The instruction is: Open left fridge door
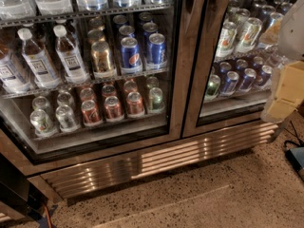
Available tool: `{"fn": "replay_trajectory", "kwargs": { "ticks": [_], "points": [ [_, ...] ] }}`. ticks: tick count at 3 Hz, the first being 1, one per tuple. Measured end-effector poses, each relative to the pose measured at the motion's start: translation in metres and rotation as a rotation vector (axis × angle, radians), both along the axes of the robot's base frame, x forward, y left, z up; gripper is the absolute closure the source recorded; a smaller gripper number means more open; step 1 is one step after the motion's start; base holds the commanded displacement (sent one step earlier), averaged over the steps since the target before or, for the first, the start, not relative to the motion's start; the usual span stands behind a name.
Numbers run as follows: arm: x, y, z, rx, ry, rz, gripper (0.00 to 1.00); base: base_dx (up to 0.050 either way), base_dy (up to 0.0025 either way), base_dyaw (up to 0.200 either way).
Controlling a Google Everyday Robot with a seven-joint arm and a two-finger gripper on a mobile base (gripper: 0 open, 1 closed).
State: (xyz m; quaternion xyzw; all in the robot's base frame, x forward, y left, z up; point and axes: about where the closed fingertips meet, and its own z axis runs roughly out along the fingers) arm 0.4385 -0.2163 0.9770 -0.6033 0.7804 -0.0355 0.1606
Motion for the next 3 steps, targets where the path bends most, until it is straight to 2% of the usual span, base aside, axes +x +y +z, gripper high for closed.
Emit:
{"fn": "replay_trajectory", "kwargs": {
  "ticks": [1,2,3],
  "points": [
    [0.0,0.001,0.001,0.001,-0.004,0.002,0.0,0.0,0.0,0.0],
    [0.009,0.022,0.002,0.044,-0.035,0.111,0.0,0.0,0.0,0.0],
    [0.012,0.057,0.002,0.136,-0.079,0.275,0.0,0.0,0.0,0.0]
  ]
}}
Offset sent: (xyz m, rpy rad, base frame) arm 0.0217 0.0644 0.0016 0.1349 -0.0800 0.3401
